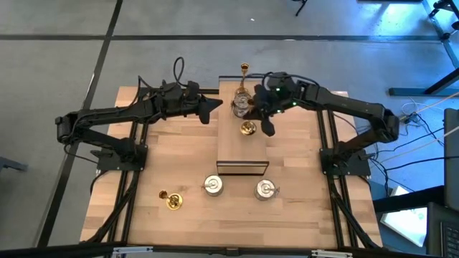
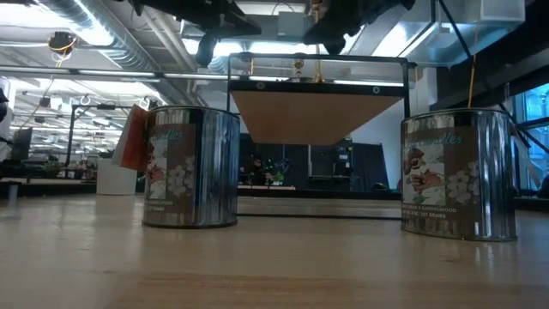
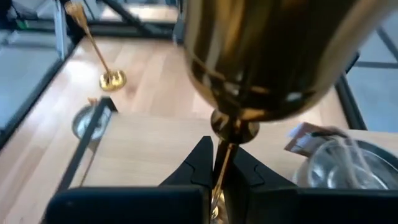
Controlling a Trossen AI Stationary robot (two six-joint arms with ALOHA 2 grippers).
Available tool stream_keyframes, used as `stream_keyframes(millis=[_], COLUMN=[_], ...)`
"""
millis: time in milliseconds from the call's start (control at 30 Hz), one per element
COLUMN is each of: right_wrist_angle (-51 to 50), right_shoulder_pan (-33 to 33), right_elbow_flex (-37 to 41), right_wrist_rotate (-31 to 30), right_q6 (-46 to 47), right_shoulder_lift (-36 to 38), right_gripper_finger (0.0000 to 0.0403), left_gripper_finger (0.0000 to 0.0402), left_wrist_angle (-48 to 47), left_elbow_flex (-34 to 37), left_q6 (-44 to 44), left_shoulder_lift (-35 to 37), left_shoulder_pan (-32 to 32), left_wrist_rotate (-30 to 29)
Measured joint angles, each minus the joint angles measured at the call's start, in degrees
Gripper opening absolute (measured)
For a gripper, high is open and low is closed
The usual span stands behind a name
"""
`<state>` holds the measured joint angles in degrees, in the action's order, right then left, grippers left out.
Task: Pick & Place candle stick holders
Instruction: Put the right gold candle holder on the shelf
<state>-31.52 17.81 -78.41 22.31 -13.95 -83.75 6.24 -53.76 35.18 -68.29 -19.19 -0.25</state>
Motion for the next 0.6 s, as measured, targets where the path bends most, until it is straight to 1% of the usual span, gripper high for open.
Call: stream_keyframes(millis=[133,267,333,400,533,600], right_wrist_angle=[-4.8,-6.4,-6.3,-6.5,-5.7,-5.5], right_shoulder_pan=[-1.5,-2.1,-2.4,-2.8,-4.1,-4.8], right_elbow_flex=[-5.1,-6.8,-6.8,-6.8,-6.8,-6.8], right_wrist_rotate=[-2.5,-8.9,-12.7,-15.1,-16.1,-17.8], right_q6=[-1.6,-1.2,1.5,4.3,9.7,12.0], right_shoulder_lift=[-2.9,-3.4,-3.3,-3.2,-3.2,-3.2], right_gripper_finger=[0.0014,0.0014,0.0014,0.0014,0.0014,0.0014], left_gripper_finger=[0.0002,0.0002,0.0002,0.0002,0.0002,0.0002], left_wrist_angle=[0.0,0.0,0.0,0.0,0.0,0.0], left_elbow_flex=[0.0,0.0,0.0,0.0,0.0,0.0], left_q6=[0.0,0.0,0.0,0.0,0.0,0.0], left_shoulder_lift=[0.0,0.0,0.0,0.0,0.0,0.0], left_shoulder_pan=[0.0,0.0,0.0,0.0,0.4,0.4], left_wrist_rotate=[0.0,0.0,0.0,0.0,0.0,0.3])
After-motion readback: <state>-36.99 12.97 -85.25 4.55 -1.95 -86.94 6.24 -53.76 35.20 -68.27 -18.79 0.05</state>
